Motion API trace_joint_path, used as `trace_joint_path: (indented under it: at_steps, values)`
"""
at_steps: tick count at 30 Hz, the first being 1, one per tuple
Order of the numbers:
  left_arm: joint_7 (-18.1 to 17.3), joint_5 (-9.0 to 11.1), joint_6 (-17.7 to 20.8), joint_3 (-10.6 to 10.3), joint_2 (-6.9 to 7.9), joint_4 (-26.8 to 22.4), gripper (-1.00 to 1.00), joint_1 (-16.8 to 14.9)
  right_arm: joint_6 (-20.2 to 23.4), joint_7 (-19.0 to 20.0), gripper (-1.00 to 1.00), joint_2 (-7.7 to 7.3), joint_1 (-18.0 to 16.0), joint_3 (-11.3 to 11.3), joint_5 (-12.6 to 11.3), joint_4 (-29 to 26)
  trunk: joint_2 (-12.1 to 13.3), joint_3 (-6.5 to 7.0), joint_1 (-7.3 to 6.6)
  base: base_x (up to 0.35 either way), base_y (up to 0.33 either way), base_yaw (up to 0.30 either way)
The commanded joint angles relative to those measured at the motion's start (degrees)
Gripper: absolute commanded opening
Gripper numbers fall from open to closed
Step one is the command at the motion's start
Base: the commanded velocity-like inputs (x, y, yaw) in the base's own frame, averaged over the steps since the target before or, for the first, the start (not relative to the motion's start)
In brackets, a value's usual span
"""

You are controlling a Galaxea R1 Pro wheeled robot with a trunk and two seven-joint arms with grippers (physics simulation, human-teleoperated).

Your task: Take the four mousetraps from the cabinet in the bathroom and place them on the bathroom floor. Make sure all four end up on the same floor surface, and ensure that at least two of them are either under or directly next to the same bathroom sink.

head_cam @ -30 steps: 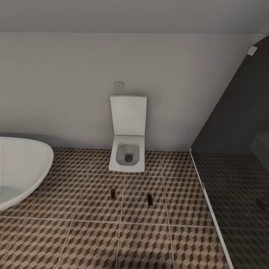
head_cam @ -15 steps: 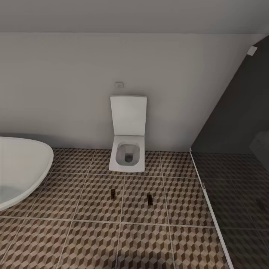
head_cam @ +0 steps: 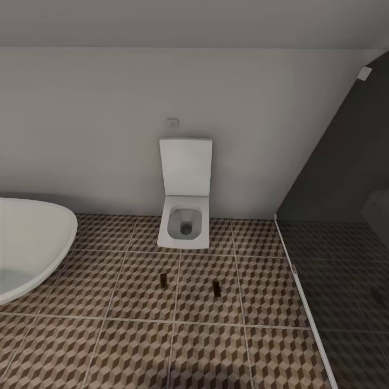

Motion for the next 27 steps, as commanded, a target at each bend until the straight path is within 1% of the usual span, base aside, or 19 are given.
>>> trace_joint_path:
  at_steps: [1,27]
  values:
    - [0.2,0.2,-0.3,-0.5,-0.03,0.2,1.0,-0.1,-0.2,0.2,1.0,-0.02,0.0,0.2,-0.2,0.1,-0.1,-0.08,0.03,0.0,0.0,0.0]
    - [0.2,0.2,-0.3,-0.5,-0.05,0.2,1.0,-0.1,-0.2,0.2,1.0,-0.02,0.0,0.2,-0.2,0.1,-0.1,-0.08,0.03,0.0,0.0,0.0]
